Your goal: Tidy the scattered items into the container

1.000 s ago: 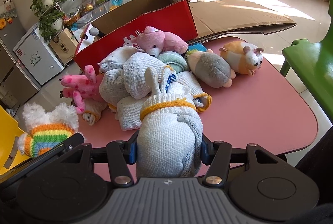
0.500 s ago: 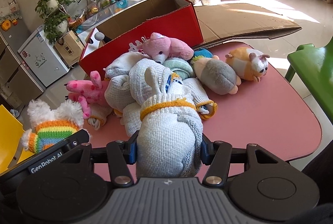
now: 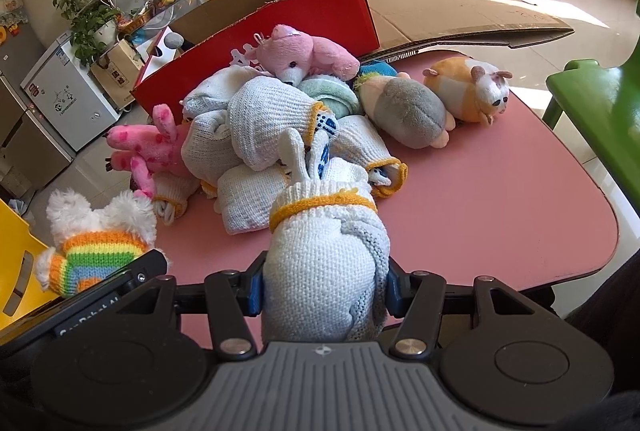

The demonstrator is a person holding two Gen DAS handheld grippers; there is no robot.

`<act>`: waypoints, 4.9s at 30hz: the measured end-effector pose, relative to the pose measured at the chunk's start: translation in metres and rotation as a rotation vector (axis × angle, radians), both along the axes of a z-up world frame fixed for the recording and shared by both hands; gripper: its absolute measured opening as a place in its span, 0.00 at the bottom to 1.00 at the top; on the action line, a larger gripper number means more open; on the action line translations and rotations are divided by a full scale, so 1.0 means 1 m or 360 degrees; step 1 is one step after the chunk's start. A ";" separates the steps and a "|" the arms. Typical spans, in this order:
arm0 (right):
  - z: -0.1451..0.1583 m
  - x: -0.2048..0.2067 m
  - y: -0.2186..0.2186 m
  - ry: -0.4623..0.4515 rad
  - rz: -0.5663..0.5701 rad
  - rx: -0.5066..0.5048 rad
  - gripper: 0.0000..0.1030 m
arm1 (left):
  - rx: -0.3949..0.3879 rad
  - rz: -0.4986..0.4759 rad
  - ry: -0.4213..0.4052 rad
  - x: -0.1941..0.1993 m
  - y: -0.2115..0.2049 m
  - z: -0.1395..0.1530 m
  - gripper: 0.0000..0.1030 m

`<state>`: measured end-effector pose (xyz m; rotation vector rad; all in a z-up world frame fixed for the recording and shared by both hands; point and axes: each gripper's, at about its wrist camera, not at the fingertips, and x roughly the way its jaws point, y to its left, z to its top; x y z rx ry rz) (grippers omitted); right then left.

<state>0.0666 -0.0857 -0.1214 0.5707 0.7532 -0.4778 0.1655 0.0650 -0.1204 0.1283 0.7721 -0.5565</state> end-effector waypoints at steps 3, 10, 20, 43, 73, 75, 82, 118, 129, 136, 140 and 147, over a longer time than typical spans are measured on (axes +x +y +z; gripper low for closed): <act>0.002 -0.002 0.000 -0.0016 0.0000 0.0000 0.54 | 0.0030 -0.0011 -0.0012 -0.003 -0.001 -0.001 0.59; 0.006 -0.004 -0.002 -0.0044 -0.0016 0.0014 0.54 | 0.0062 -0.0025 -0.0018 -0.006 0.000 -0.002 0.59; 0.013 -0.005 -0.004 -0.0088 -0.0021 0.0024 0.54 | 0.0044 -0.0029 -0.0037 -0.007 -0.001 0.004 0.59; 0.057 0.030 -0.048 -0.0201 0.0208 -0.0045 0.54 | -0.0171 -0.0114 -0.0100 0.032 -0.033 0.055 0.60; 0.047 0.070 -0.074 -0.0243 0.0230 0.0025 0.54 | -0.0182 0.0059 0.0042 0.092 0.000 0.032 0.79; 0.041 0.067 -0.073 -0.0220 0.0219 0.0058 0.54 | -0.0168 0.0096 0.0065 0.094 0.008 0.028 0.81; 0.027 0.056 -0.068 -0.0174 0.0186 0.0146 0.54 | -0.0118 0.0246 0.0159 0.100 0.039 0.008 0.94; 0.000 0.063 -0.037 -0.0038 0.0280 0.0191 0.54 | 0.0455 0.0045 0.0262 0.105 0.023 -0.074 1.00; -0.005 0.070 -0.033 -0.0021 0.0297 0.0205 0.54 | 0.0444 0.0067 0.0299 0.107 0.017 -0.083 0.99; -0.008 0.073 -0.032 -0.0014 0.0300 0.0215 0.54 | 0.0408 0.0078 0.0274 0.106 0.016 -0.082 0.99; -0.009 0.075 -0.031 -0.0009 0.0305 0.0212 0.54 | 0.0381 0.0029 0.0238 0.107 0.012 -0.081 0.90; -0.011 0.077 -0.029 0.0000 0.0315 0.0200 0.54 | 0.0380 -0.0102 0.0174 0.096 0.001 -0.079 0.80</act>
